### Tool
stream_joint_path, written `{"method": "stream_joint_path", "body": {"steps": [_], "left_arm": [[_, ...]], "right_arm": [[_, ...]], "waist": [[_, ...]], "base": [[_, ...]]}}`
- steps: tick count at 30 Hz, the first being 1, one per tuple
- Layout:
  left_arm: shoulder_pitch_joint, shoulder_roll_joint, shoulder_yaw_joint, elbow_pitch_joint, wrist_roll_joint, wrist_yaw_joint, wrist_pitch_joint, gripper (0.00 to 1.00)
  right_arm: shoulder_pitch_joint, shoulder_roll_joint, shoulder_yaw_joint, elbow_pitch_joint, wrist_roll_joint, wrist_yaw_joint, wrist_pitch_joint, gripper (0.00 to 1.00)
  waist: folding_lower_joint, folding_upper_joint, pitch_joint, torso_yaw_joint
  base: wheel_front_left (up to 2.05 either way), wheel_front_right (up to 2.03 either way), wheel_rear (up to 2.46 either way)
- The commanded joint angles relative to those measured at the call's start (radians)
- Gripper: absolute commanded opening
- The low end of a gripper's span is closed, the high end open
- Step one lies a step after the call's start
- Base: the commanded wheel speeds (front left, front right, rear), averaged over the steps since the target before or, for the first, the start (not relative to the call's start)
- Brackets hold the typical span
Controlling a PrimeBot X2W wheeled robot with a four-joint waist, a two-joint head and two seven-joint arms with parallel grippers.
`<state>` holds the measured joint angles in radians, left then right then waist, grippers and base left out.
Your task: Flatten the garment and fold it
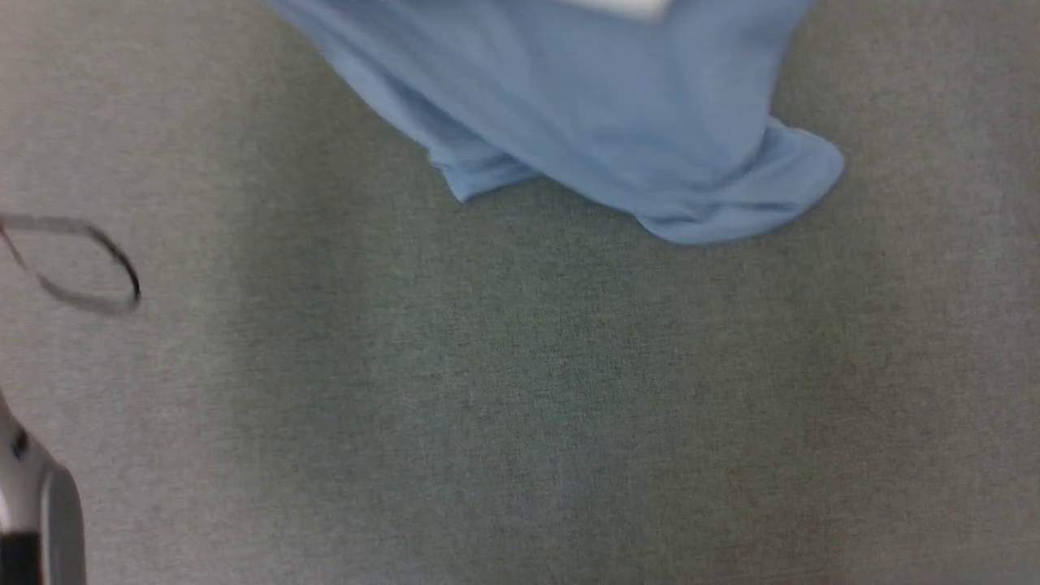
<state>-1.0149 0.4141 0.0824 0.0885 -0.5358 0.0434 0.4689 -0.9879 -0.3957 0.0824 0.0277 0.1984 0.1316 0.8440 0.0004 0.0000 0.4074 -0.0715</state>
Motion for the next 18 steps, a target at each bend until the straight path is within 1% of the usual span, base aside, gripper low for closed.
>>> {"method": "stream_joint_path", "body": {"steps": [1,3,5,8,10,13,14,18], "left_arm": [[-0.072,-0.002,0.009,0.02,0.025,0.028,-0.034,0.0],[-0.168,-0.012,0.017,0.051,0.05,0.067,-0.084,0.0],[-0.258,-0.026,0.023,0.082,0.063,0.093,-0.134,0.0],[-0.374,-0.041,0.037,0.113,0.071,0.114,-0.224,0.0],[-0.437,-0.053,0.058,0.116,0.064,0.122,-0.291,0.0],[-0.525,-0.068,0.083,0.133,0.049,0.119,-0.39,0.0],[-0.546,-0.072,0.089,0.139,0.039,0.11,-0.414,0.0],[-0.568,-0.071,0.096,0.173,0.022,0.083,-0.457,0.0]], "right_arm": [[-0.079,0.039,-0.018,0.048,-0.005,-0.001,-0.033,0.0],[-0.185,0.07,-0.026,0.112,-0.042,-0.001,-0.083,0.0],[-0.282,0.097,-0.037,0.169,-0.086,-0.001,-0.149,0.0],[-0.406,0.138,-0.062,0.235,-0.155,-0.001,-0.26,0.0],[-0.479,0.164,-0.096,0.268,-0.195,-0.001,-0.338,0.0],[-0.566,0.204,-0.162,0.301,-0.247,-0.001,-0.44,0.0],[-0.588,0.213,-0.181,0.311,-0.26,-0.001,-0.468,0.0],[-0.633,0.23,-0.228,0.355,-0.287,-0.001,-0.534,0.0]], "waist": [[-0.0004,0.0,0.094,-0.045],[-0.0004,0.0,0.119,-0.058],[-0.0004,0.0,0.139,-0.07],[-0.0004,0.0,0.159,-0.085],[-0.0004,0.0,0.165,-0.091],[-0.0004,0.0,0.168,-0.096],[-0.0004,0.0,0.167,-0.096],[-0.0004,0.0,0.157,-0.083]], "base": [[0.0,0.0,0.0],[0.0,0.0,0.0],[0.0,0.0,0.0],[0.0,0.0,0.0],[0.0,0.0,0.0],[0.0,0.0,0.0],[0.0,0.0,0.0],[0.0,0.0,0.0]]}}
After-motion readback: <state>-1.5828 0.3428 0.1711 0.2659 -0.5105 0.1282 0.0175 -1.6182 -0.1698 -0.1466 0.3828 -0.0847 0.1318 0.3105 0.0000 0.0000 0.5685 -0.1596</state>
